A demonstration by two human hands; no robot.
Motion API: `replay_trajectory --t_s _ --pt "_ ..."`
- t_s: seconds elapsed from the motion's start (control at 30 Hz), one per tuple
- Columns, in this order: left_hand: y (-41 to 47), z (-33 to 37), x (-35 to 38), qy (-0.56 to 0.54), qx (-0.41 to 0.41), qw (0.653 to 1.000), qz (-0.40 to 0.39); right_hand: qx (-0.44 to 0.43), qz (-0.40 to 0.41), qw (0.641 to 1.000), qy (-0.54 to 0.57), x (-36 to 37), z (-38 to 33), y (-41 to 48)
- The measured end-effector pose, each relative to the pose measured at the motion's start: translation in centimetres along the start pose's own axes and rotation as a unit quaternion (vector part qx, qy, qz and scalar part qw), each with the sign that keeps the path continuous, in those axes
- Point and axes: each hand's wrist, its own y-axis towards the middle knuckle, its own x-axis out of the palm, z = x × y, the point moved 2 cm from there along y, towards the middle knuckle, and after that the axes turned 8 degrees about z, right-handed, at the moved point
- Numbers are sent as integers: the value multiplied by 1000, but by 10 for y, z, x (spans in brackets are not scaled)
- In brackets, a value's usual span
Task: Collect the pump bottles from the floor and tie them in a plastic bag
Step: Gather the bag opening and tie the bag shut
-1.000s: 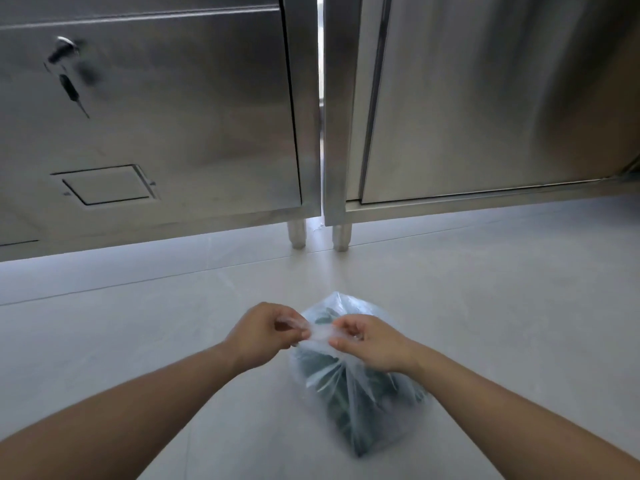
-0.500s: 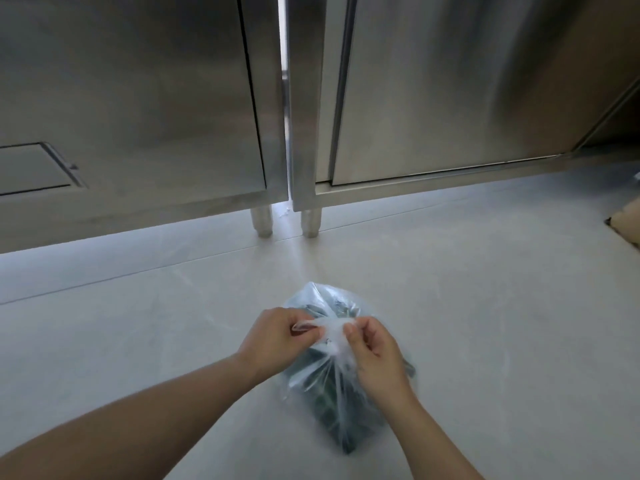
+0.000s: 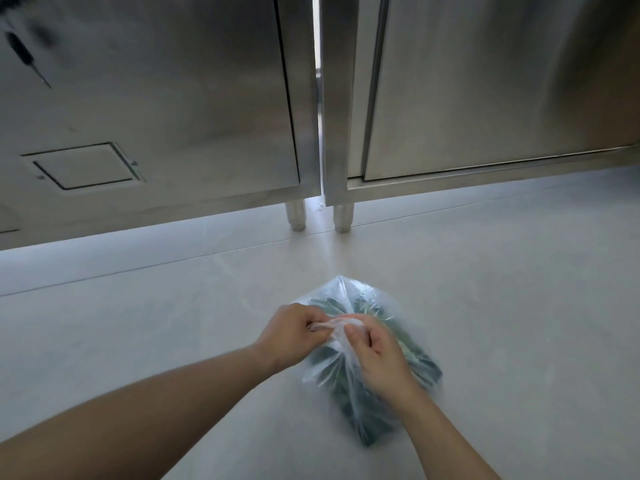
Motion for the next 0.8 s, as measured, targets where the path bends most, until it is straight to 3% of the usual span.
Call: replay_trajectory --t_s 0.13,0.4,0.6,0.8 --pt "0 -2 -2 -17 -17 1000 -12 14 16 999 34 0 0 0" --pt "-2 2 -6 -161 -71 984 -29 41 60 997 -12 -3 15 -3" --pt "-6 5 10 -38 -31 998 -26 56 75 996 -11 3 13 -4" --pt "-6 -1 20 -73 -54 996 -1 51 65 997 -11 6 14 -7"
